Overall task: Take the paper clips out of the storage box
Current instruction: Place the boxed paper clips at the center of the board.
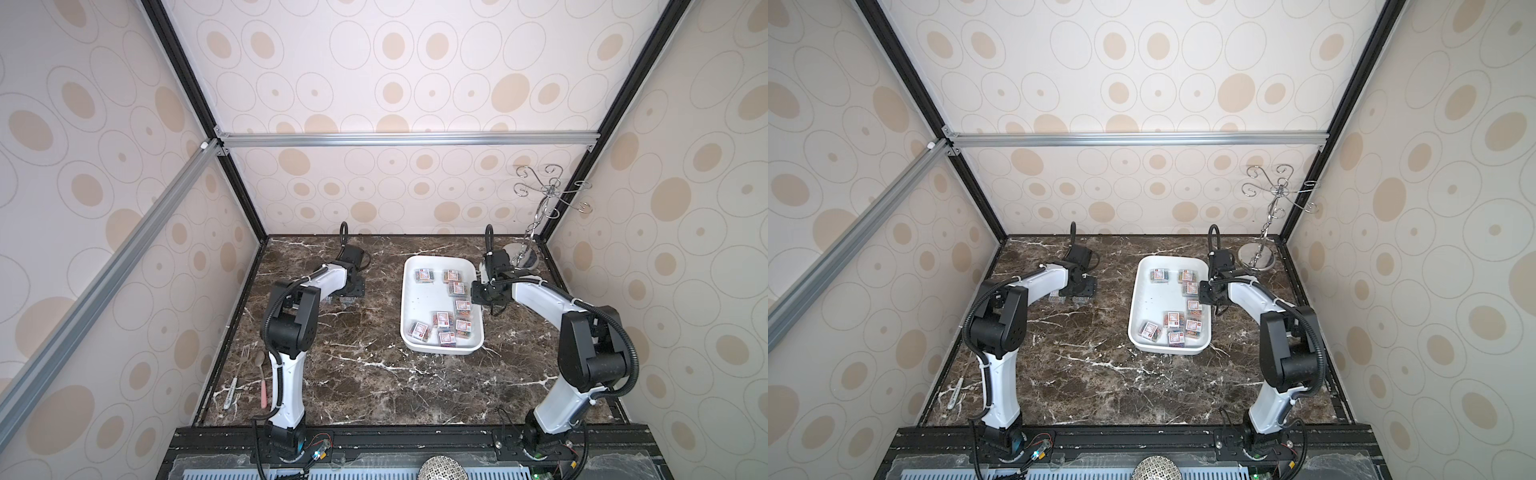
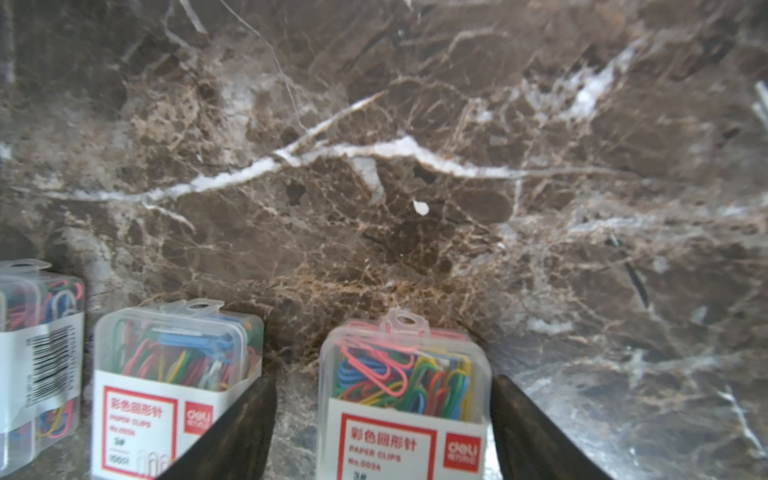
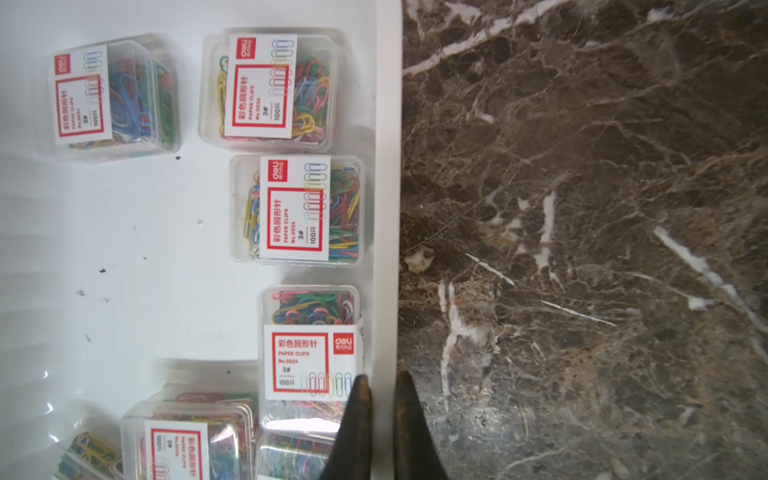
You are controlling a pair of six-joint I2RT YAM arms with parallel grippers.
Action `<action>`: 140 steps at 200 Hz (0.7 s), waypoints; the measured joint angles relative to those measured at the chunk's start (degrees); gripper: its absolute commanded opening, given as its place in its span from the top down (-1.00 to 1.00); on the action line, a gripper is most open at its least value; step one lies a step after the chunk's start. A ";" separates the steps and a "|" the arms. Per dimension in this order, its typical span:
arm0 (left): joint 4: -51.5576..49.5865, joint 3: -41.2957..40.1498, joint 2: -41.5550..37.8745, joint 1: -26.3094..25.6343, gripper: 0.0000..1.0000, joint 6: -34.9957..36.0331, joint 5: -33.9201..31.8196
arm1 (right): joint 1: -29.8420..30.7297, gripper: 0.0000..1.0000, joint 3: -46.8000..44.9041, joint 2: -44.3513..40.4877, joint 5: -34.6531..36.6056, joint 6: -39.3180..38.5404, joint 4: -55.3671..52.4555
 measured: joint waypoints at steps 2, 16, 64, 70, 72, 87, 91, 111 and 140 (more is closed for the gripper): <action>0.00 0.02 -0.02 -0.04 -0.64 0.00 0.00 | 0.00 1.00 0.00 0.00 -0.02 0.00 0.00; -0.42 0.59 -0.28 -0.17 -0.65 0.02 -0.22 | 0.00 1.00 0.00 0.00 -0.02 0.00 0.02; -0.70 3.52 -2.97 -0.28 -0.63 0.79 -1.07 | 0.00 1.00 0.00 0.00 -0.13 0.02 0.07; -0.42 3.54 -3.52 -0.33 -0.63 1.05 -1.01 | 0.00 1.00 0.00 0.00 -0.13 0.02 0.07; -0.35 3.54 -3.76 -0.35 -0.62 1.14 -0.96 | 0.00 1.00 0.00 0.00 -0.13 0.02 0.07; 0.92 3.02 -5.62 -0.61 -0.62 1.81 -0.52 | 0.00 1.00 0.00 0.00 -0.13 0.02 0.07; 1.51 2.64 -6.23 -0.74 -0.63 1.99 -0.35 | 0.00 1.00 0.00 0.00 -0.13 0.02 0.07; 4.59 0.07 -10.10 -1.53 -0.62 2.58 1.46 | -0.02 1.00 0.00 0.00 -0.13 0.00 0.07; 9.53 -3.41 -14.58 -2.78 -0.62 3.26 4.42 | 0.00 1.00 0.00 0.00 -0.15 0.00 0.04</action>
